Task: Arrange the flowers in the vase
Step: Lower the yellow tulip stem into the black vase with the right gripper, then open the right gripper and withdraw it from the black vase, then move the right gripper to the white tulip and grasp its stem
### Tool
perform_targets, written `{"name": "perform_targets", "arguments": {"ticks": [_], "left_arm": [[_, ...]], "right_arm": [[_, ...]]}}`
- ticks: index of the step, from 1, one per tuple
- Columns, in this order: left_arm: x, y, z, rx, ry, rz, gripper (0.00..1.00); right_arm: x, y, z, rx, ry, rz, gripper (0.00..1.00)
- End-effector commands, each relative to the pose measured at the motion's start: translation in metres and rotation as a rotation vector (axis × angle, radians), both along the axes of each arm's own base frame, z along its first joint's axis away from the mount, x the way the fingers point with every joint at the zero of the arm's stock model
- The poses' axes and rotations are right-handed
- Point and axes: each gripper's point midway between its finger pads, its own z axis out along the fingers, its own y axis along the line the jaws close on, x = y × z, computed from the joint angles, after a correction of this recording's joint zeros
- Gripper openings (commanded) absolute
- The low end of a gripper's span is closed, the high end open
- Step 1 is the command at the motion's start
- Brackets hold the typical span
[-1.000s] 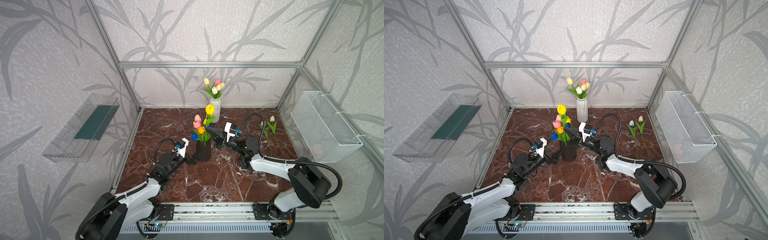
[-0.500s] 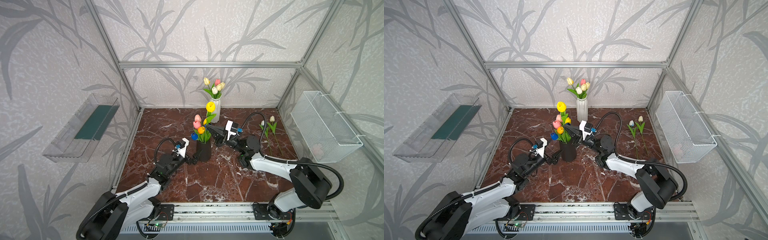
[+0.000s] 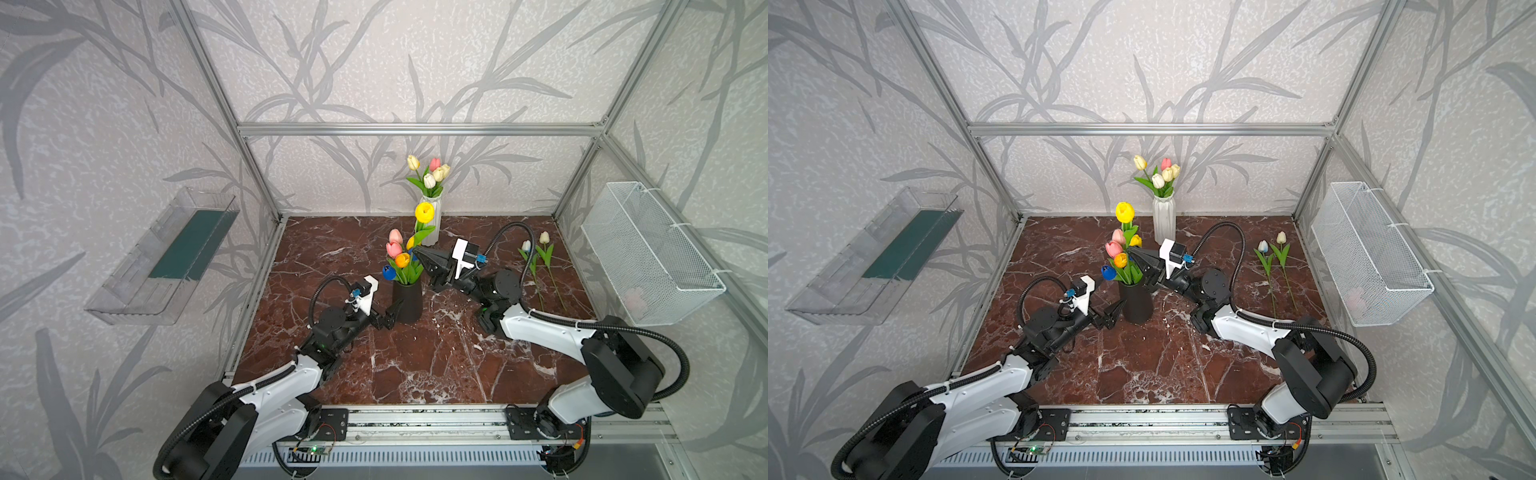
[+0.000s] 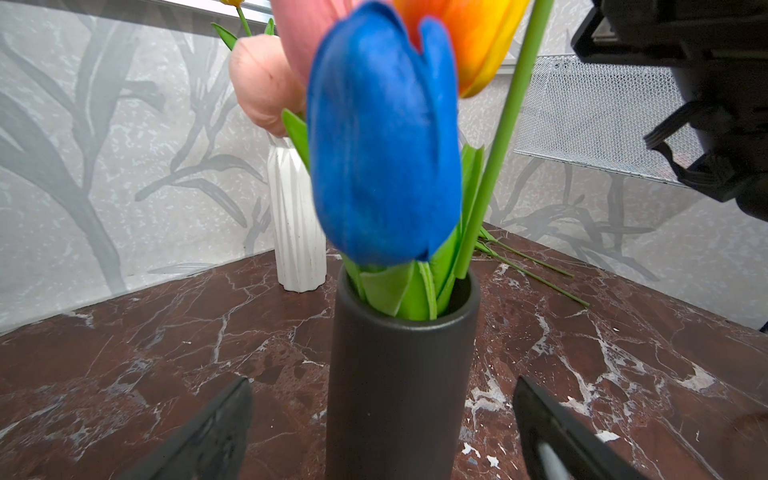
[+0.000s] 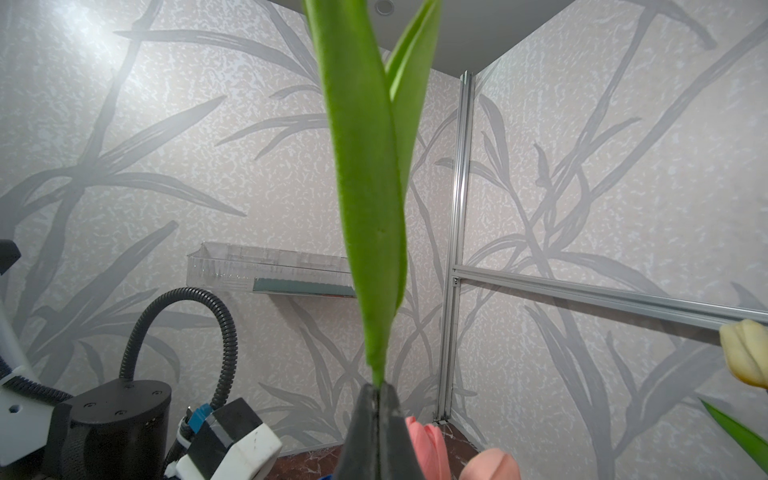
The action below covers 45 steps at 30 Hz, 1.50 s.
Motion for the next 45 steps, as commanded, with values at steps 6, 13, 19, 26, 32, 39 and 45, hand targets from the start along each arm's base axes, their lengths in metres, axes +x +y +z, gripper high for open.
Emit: {"name": "perform_targets", "arguments": {"ticks": [6, 13, 19, 26, 32, 39, 45], "left_arm": [[0.001, 0.003, 0.012, -0.014, -0.042, 0.011, 0.97], [0.003, 0.002, 0.01, -0.009, -0.037, 0.014, 0.97], [0.004, 0.0, 0.01, -0.022, -0.036, 0.005, 0.97], [0.004, 0.001, 0.009, -0.012, -0.037, 0.012, 0.97], [0.005, -0.002, 0.012, -0.013, -0.042, 0.003, 0.97], [0.003, -0.004, 0.014, -0.019, -0.05, -0.015, 0.97], [0.0, -0.009, 0.012, -0.023, -0.042, -0.046, 0.97]], "right_arm": [[0.002, -0.003, -0.043, -0.064, 0.064, -0.03, 0.0], [0.01, 0.002, -0.093, -0.181, 0.13, -0.057, 0.0], [0.02, 0.002, -0.137, -0.242, 0.186, -0.106, 0.0], [0.016, -0.01, -0.136, -0.273, 0.238, -0.143, 0.3], [0.016, -0.042, -0.099, -0.294, 0.245, -0.27, 0.41], [0.104, -0.174, -0.134, -0.408, 0.59, -0.76, 0.44], [0.159, -0.318, -0.224, -0.619, 1.183, -1.053, 0.46]]}}
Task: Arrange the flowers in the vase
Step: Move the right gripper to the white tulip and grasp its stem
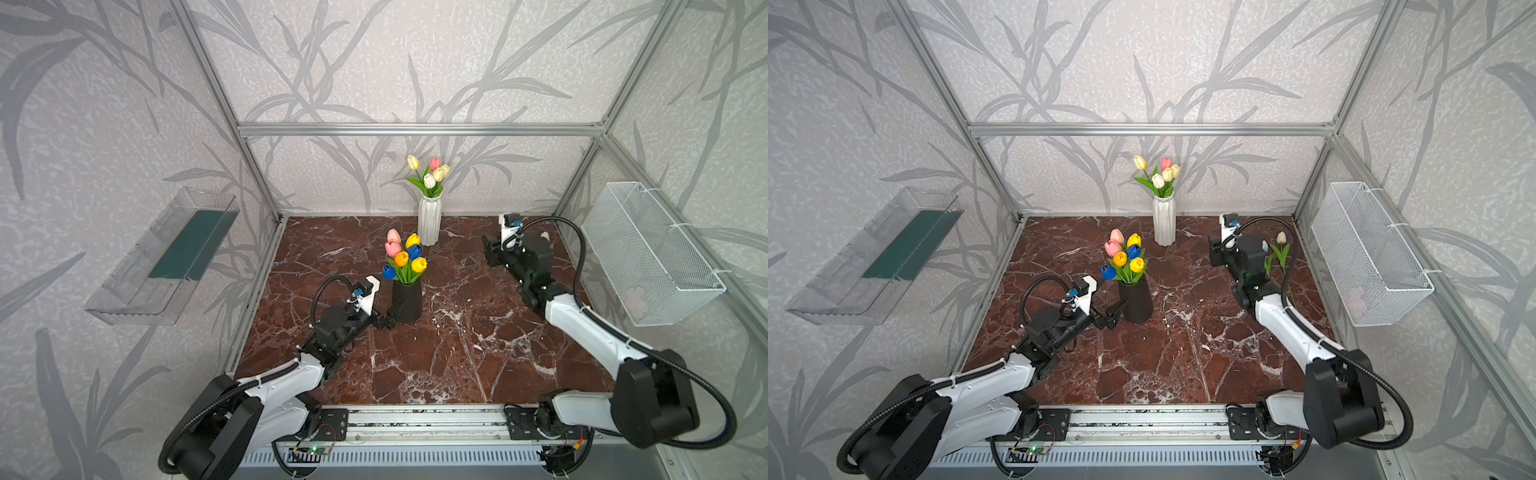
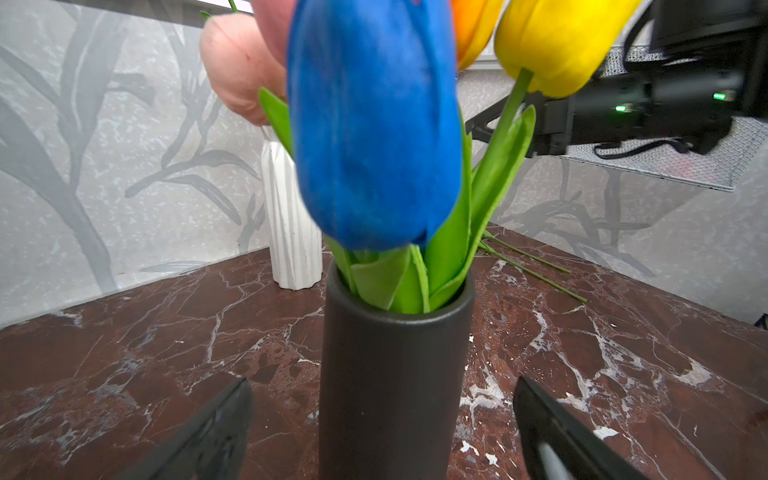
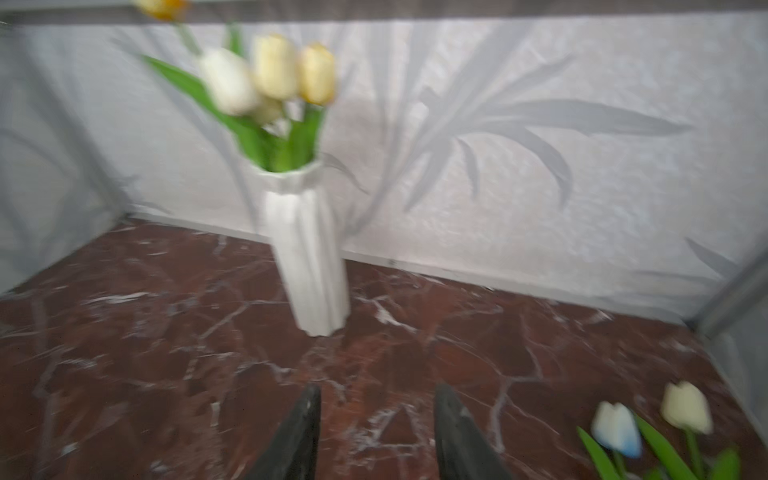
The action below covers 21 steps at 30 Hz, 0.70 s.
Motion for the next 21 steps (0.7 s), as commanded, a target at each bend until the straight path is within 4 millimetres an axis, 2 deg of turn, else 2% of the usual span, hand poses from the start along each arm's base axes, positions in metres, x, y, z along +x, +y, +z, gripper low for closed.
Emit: {"name": "perform_targets", "arguments": {"ticks": [1, 2, 5, 8, 14, 21], "left_arm": [[-0.001, -0.003, 0.016, -0.025, -0.043, -0.026, 0.97], [-0.002, -0.003, 0.013, -0.021, -0.036, -0.026, 0.97], [-0.003, -0.002, 0.009, -0.014, -0.03, -0.02, 0.98], [-0.003, -0.001, 0.007, -0.013, -0.026, -0.018, 0.98], [-0.004, 0.002, 0.002, -0.003, -0.012, -0.009, 0.98], [-0.002, 0.004, -0.001, 0.014, -0.015, 0.008, 0.98]], "right_arm": [[-0.02, -0.077, -0.102, -0.033, 0.518, -0.19, 0.46], [-0.018, -0.093, -0.114, -0.039, 0.584, -0.221, 0.45], [-0.015, -0.118, -0.143, -0.099, 0.748, -0.259, 0.43], [-0.011, -0.141, -0.163, -0.188, 0.818, -0.324, 0.43], [-0.01, -0.162, -0.195, -0.14, 0.919, -0.352, 0.44], [-0.021, -0.18, -0.217, -0.123, 0.977, -0.414, 0.42]]}}
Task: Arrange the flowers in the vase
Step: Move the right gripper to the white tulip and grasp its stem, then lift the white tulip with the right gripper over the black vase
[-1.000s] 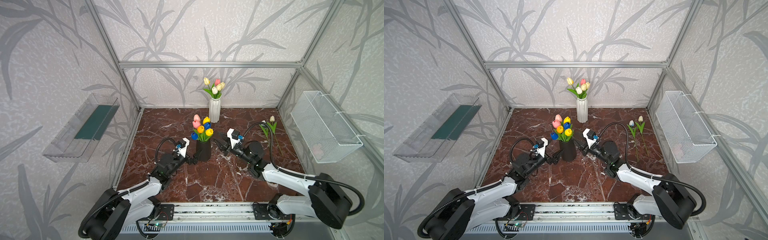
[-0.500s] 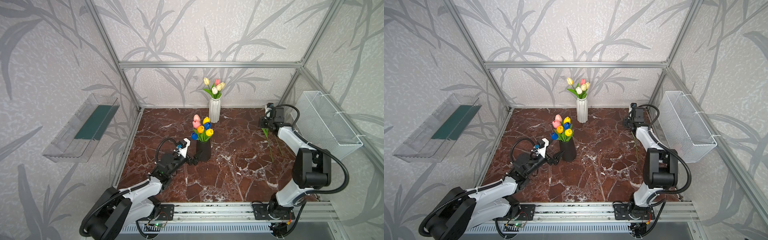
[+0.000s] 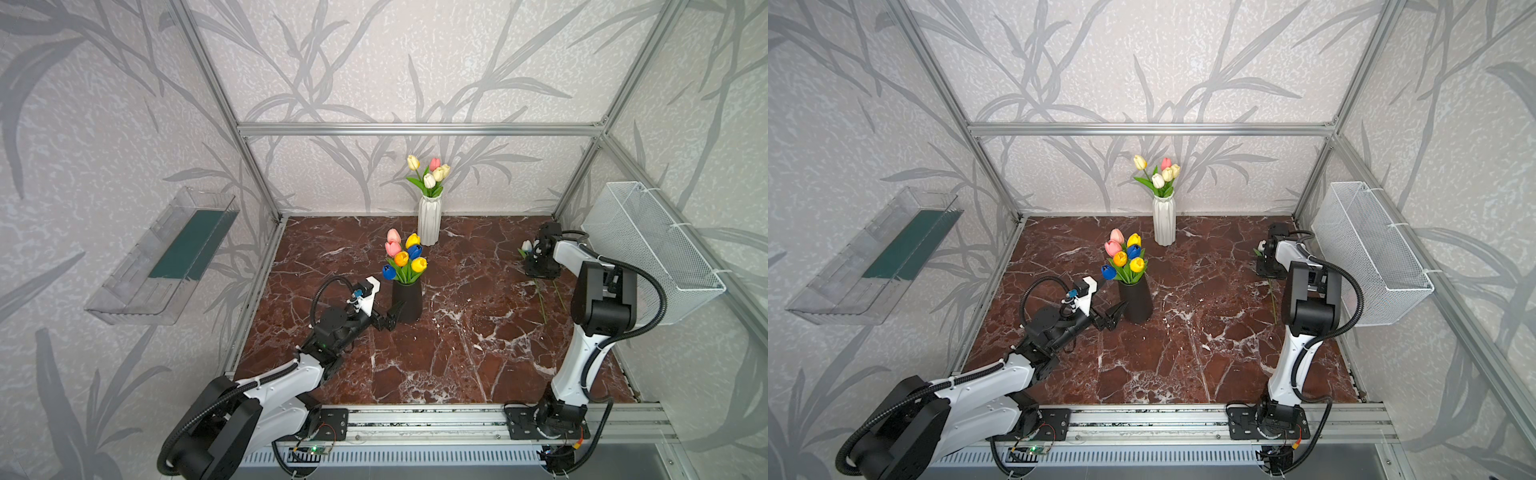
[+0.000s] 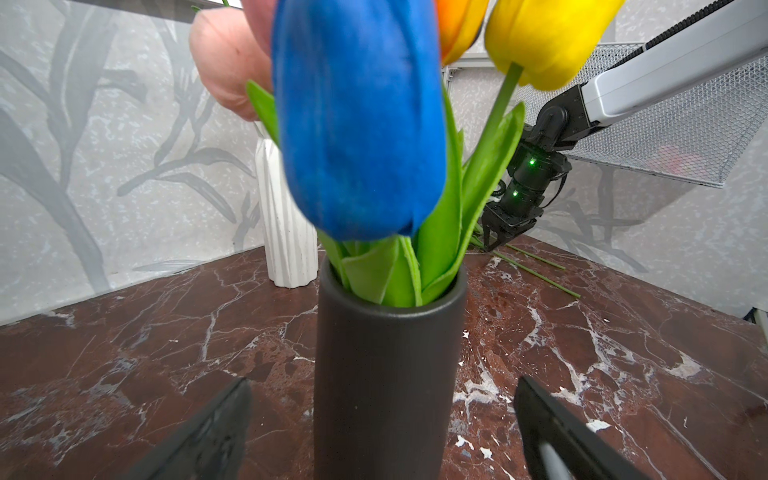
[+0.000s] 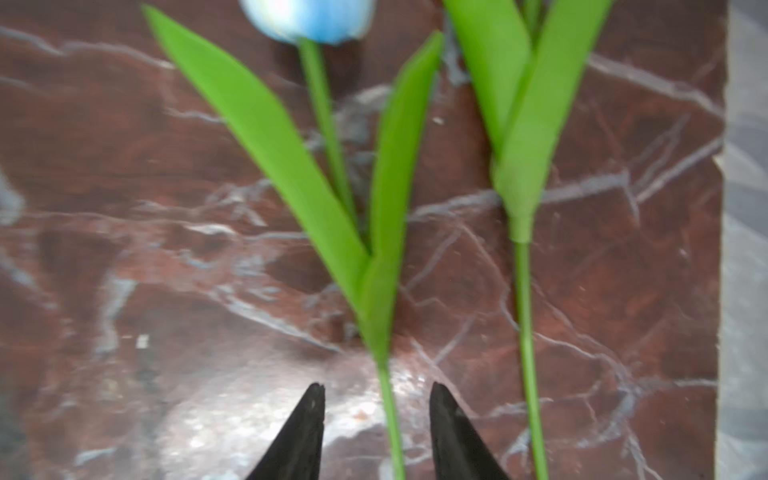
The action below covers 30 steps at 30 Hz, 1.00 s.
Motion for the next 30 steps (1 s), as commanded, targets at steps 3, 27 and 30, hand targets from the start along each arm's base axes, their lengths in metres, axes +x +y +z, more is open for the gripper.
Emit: {"name": "perform_targets", "arguments": {"ticks": [3, 27, 30], "left_arm": [[0.002, 0.002, 0.0, 0.011, -0.017, 0.01, 0.98], [0.006, 0.015, 0.019, -0.032, -0.049, 0.089, 0.98], [0.008, 0.015, 0.022, -0.042, -0.055, 0.097, 0.98]], "right_arm": [[-0.012, -0.003, -0.02, 0.034, 0.092, -0.031, 0.35], [-0.027, 0.273, 0.272, 0.941, -0.985, 0.641, 0.0], [-0.07, 0.301, 0.331, 1.074, -1.24, 0.809, 0.0]]}}
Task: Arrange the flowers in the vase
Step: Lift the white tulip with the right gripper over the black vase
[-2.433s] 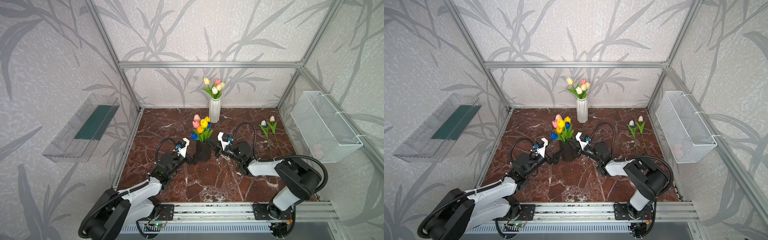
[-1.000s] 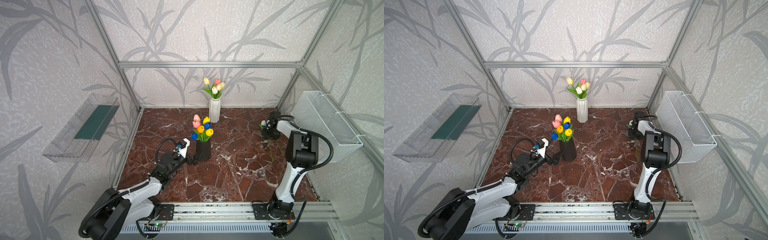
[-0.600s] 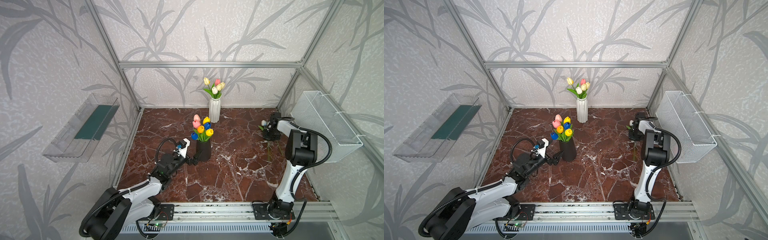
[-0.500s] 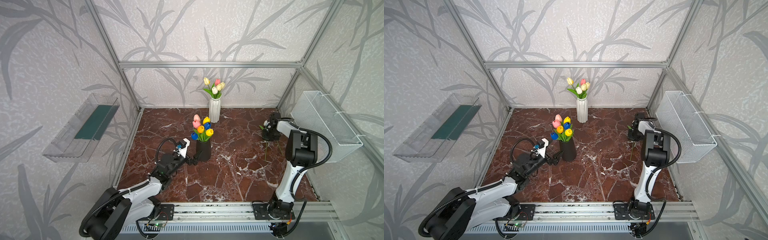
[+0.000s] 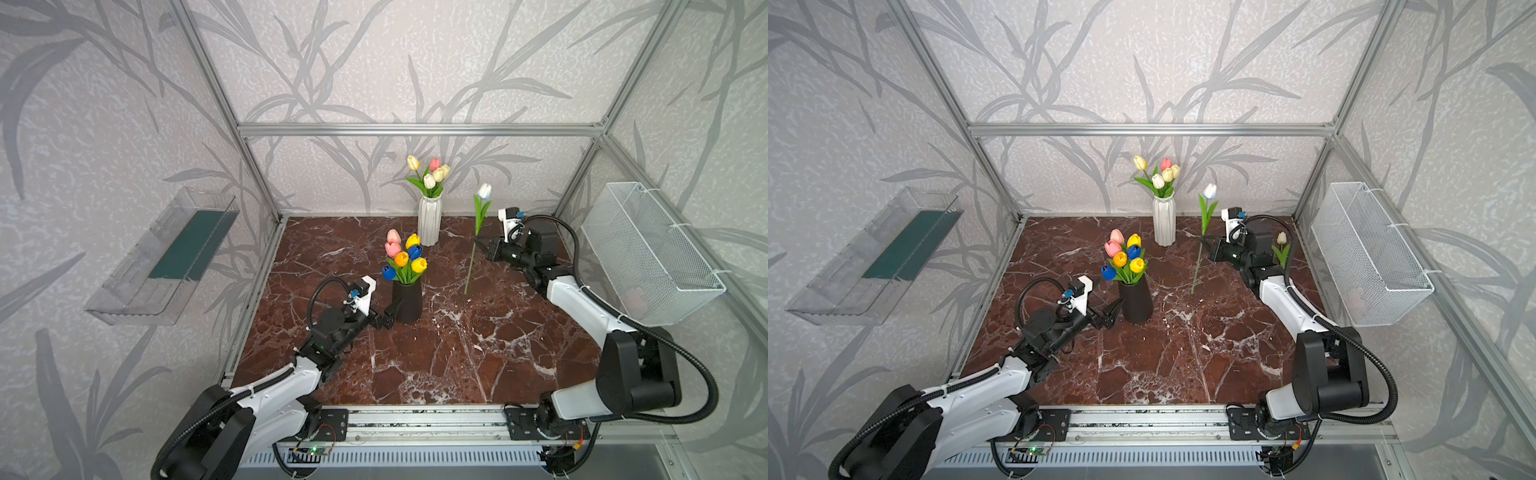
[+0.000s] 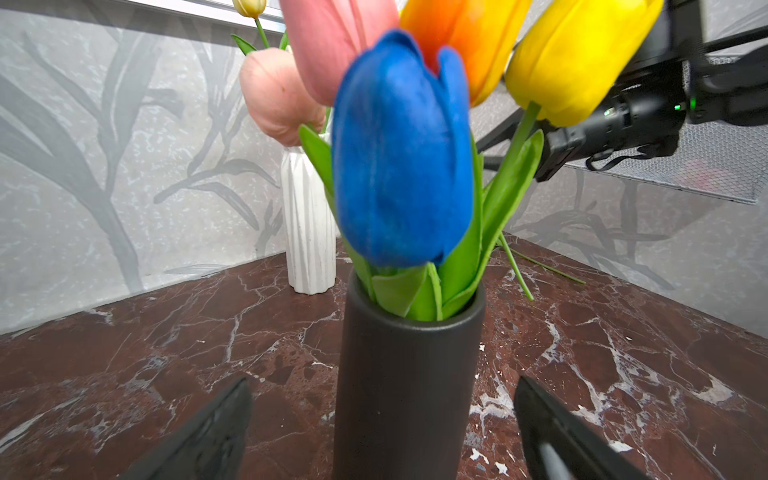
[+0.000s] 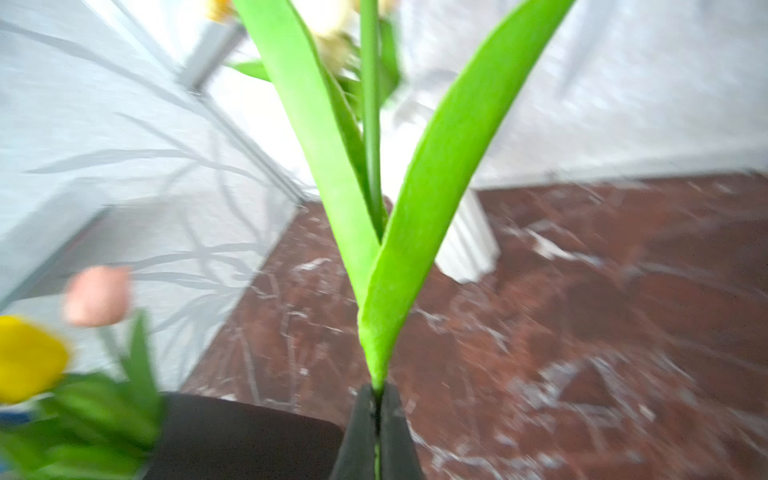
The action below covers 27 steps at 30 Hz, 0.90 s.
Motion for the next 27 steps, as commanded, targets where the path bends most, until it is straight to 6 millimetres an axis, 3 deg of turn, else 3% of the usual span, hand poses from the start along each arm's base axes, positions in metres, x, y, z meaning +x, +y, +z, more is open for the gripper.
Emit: {"name": "perform_targets", "arguments": {"ticks": [1, 4, 9, 22, 27], "left_arm": [[0.004, 0.003, 0.012, -0.025, -0.036, 0.022, 0.98], [0.005, 0.001, 0.014, -0.023, -0.041, 0.018, 0.98], [0.006, 0.001, 0.018, -0.026, -0.047, 0.018, 0.98], [0.004, 0.003, 0.013, -0.021, -0.035, 0.024, 0.98], [0.004, 0.005, 0.013, -0.013, -0.033, 0.03, 0.98]], "right_arm": [[-0.052, 0.032, 0.096, 0.248, -0.401, 0.185, 0.0], [-0.095, 0.055, 0.122, 0.324, -0.609, 0.275, 0.0], [-0.141, 0.092, 0.135, 0.261, -0.815, 0.317, 0.0], [-0.152, 0.123, 0.13, 0.192, -0.959, 0.242, 0.0], [-0.144, 0.136, 0.118, 0.114, -0.964, 0.227, 0.0]]}}
